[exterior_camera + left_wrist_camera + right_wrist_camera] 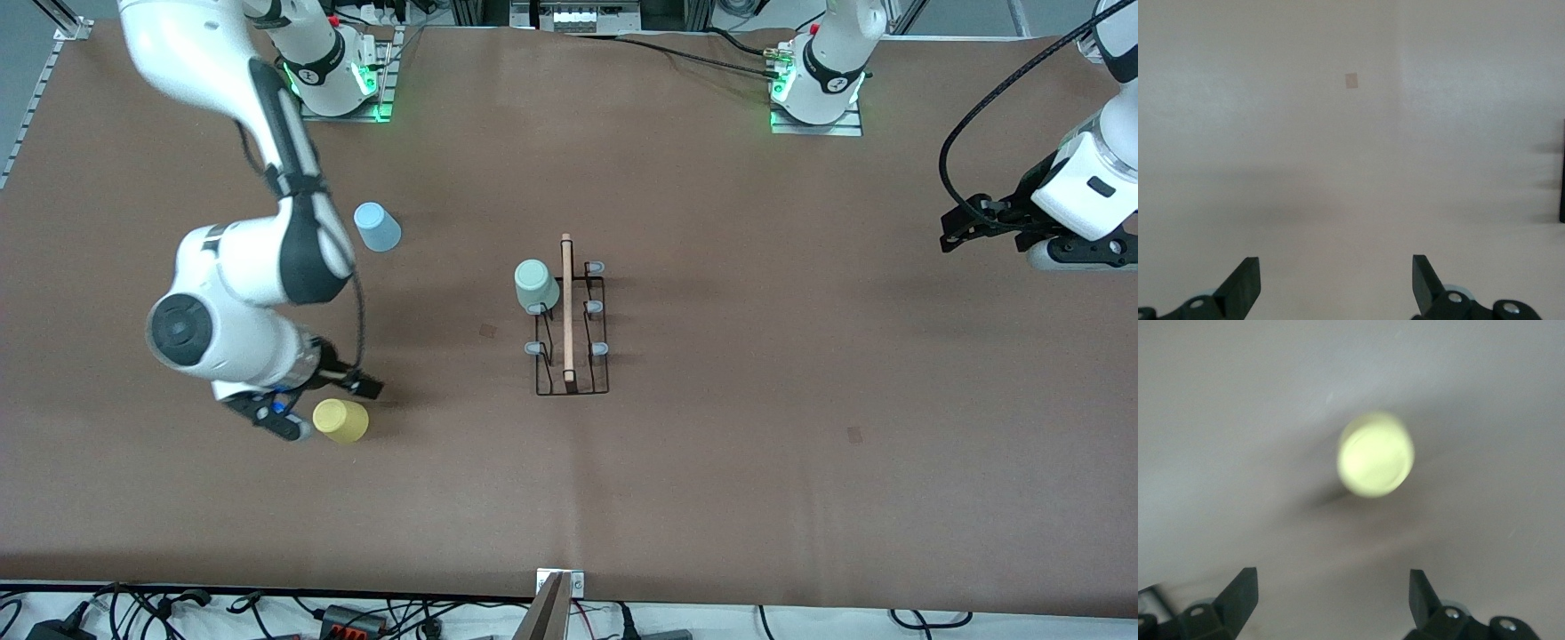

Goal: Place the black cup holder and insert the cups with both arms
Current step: 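Move the right gripper to the yellow cup and grasp it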

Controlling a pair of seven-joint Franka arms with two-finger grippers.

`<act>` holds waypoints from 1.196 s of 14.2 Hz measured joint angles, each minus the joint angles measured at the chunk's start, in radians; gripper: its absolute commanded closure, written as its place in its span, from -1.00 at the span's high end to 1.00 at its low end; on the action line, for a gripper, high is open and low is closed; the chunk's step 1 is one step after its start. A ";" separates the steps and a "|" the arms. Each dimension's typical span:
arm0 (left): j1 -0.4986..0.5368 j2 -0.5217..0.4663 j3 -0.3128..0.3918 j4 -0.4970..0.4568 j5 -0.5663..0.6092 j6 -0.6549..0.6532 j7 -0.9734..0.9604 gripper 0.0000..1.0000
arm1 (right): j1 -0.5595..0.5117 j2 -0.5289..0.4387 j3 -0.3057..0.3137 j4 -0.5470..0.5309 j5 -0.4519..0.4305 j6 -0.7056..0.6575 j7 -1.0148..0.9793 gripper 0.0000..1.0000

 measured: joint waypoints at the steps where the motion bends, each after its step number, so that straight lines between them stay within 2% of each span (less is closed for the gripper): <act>1: 0.000 0.002 0.000 0.000 0.000 0.003 -0.008 1.00 | -0.026 0.020 0.000 0.005 -0.013 0.019 -0.081 1.00; 3: 0.000 0.002 0.000 0.001 0.000 0.005 -0.014 1.00 | -0.039 0.053 0.001 0.008 -0.066 0.076 -0.180 1.00; 6: -0.003 0.002 -0.002 0.002 -0.001 0.005 -0.014 1.00 | -0.029 0.093 0.007 0.013 -0.083 0.153 -0.212 1.00; 11: -0.003 0.002 -0.002 0.002 -0.001 0.006 -0.014 1.00 | -0.030 0.128 0.008 0.016 -0.079 0.211 -0.233 1.00; 14: -0.003 0.002 -0.002 0.003 -0.001 0.006 -0.014 1.00 | -0.030 0.137 0.008 0.017 -0.030 0.219 -0.238 1.00; 17: 0.000 0.001 0.002 0.004 -0.001 0.006 -0.014 1.00 | -0.030 0.152 0.008 0.017 -0.020 0.225 -0.248 1.00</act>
